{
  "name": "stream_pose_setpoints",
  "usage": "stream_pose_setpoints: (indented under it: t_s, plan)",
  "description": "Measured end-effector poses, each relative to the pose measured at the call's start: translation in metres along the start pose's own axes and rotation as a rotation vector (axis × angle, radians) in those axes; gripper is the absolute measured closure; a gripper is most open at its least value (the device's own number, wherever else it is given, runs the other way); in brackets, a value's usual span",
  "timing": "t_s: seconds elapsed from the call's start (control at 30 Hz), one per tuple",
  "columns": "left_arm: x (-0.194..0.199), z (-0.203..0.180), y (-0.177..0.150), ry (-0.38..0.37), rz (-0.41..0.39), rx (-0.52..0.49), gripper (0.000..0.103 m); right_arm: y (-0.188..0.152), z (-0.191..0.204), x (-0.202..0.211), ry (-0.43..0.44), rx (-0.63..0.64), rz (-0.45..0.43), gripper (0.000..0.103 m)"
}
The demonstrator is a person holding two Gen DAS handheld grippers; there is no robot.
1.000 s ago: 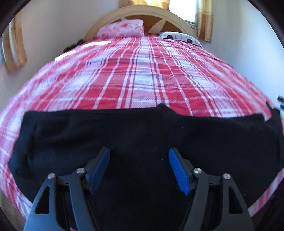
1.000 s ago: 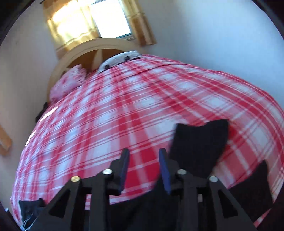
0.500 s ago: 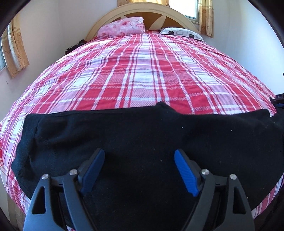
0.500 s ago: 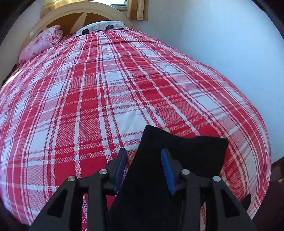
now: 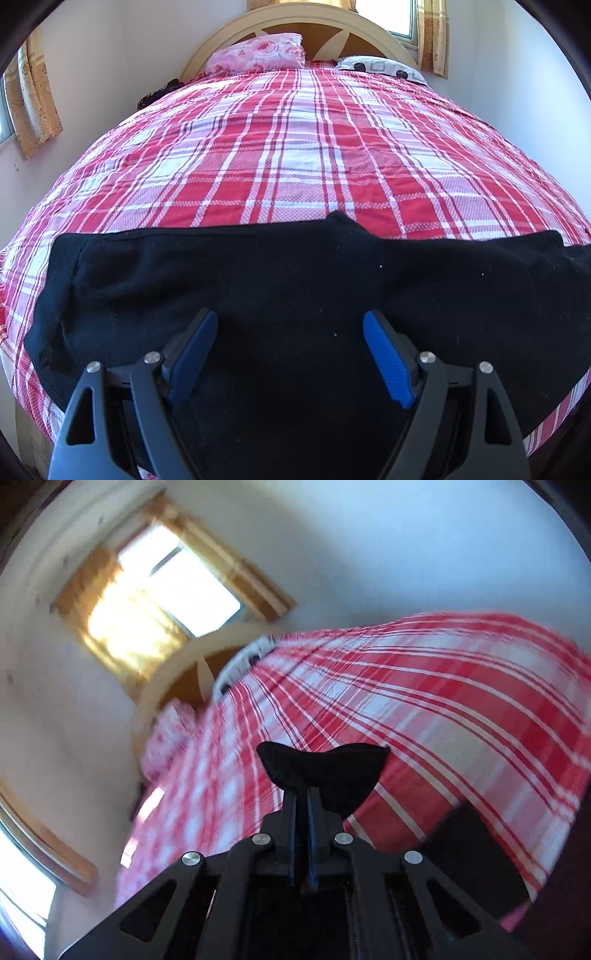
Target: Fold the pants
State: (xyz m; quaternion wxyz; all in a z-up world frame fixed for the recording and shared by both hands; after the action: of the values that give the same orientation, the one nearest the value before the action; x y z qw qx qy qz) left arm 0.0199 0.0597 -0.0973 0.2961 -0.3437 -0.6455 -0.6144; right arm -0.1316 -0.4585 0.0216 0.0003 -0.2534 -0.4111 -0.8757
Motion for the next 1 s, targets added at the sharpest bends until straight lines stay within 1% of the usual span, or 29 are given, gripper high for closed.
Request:
stream_pose_setpoints:
  t_s: [0.07,0.13,0.17,0.23,0.27,0.37,0.43,0.53,0.57,0.6,0.63,0.67,0.7,0.73,0.77,0.8,0.83,0.87,0.93,1.0]
  plan:
    - [0.0,0.0,0.001,0.003,0.001,0.001,0.018,-0.019,-0.024,0.027,0.004,-0.059,-0.027,0.098]
    - [-0.001,-0.001,0.001,0.004,0.004,0.004,0.018,-0.042,-0.054,0.046,-0.044,-0.123,-0.034,0.098]
    - [-0.001,-0.001,0.001,0.006,0.005,0.005,0.018,-0.057,-0.072,0.051,-0.054,-0.169,-0.023,0.098]
    - [-0.002,-0.001,0.002,0.007,0.007,0.008,0.018,-0.074,-0.096,0.054,-0.062,-0.24,-0.013,0.098]
    - [-0.002,-0.001,0.002,0.007,0.007,0.008,0.017,-0.081,-0.105,0.051,-0.045,-0.262,-0.001,0.098]
    - [-0.002,-0.001,0.002,0.01,0.004,-0.001,0.017,-0.094,-0.118,0.043,-0.044,-0.31,0.03,0.097]
    - [-0.001,0.0,0.002,0.009,0.005,0.002,0.017,-0.09,-0.115,0.039,-0.037,-0.308,0.028,0.097]
    - [-0.001,0.0,0.002,0.01,0.005,0.001,0.017,-0.072,-0.1,0.037,-0.078,-0.243,0.045,0.097]
    - [-0.001,0.0,0.002,0.012,0.005,0.002,0.017,-0.067,-0.097,0.039,-0.096,-0.242,0.047,0.097]
    - [-0.001,0.0,0.002,0.014,0.004,0.002,0.017,-0.061,-0.096,0.046,-0.112,-0.262,0.032,0.097]
    - [-0.002,0.0,0.002,0.016,0.004,0.003,0.016,-0.057,-0.097,0.055,-0.13,-0.279,-0.005,0.097]
    - [-0.002,0.0,0.002,0.018,0.003,0.001,0.016,-0.048,-0.097,0.073,-0.175,-0.276,-0.086,0.097]
    - [-0.002,-0.001,0.002,0.02,0.003,-0.001,0.016,-0.039,-0.093,0.084,-0.199,-0.237,-0.141,0.097]
    - [-0.002,-0.001,0.002,0.022,0.004,-0.004,0.016,-0.032,-0.089,0.09,-0.207,-0.192,-0.167,0.097]
    - [-0.002,-0.001,0.003,0.022,0.005,-0.004,0.016,-0.023,-0.082,0.089,-0.203,-0.122,-0.159,0.097]
    - [-0.002,-0.001,0.002,0.021,0.006,-0.003,0.016,-0.019,-0.079,0.083,-0.194,-0.094,-0.128,0.097]
    - [-0.001,-0.001,0.003,0.023,0.003,-0.002,0.016,-0.016,-0.075,0.071,-0.177,-0.071,-0.069,0.097]
    - [0.0,0.001,0.002,0.031,-0.003,0.005,0.016,-0.017,-0.074,0.055,-0.155,-0.063,0.002,0.097]
    - [0.004,0.003,0.002,0.048,-0.017,0.015,0.016,-0.026,-0.072,0.035,-0.152,-0.05,0.079,0.097]
    - [0.007,0.005,-0.001,0.064,-0.024,0.019,0.016,-0.039,-0.07,0.014,-0.175,-0.013,0.137,0.097]
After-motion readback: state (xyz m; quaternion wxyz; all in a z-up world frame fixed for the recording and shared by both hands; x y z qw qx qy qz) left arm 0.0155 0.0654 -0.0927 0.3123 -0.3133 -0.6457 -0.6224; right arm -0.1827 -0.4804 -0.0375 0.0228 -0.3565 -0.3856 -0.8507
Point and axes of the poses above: each gripper's, at about its wrist camera, not at the fingertips, and x roughly against the way its jaws point, z to its left, y to its top, the point moved 4 cm from there along -x, roughly the way its jaws point, and after that the axes turned 8 degrees about x, right-handed, at the moved point
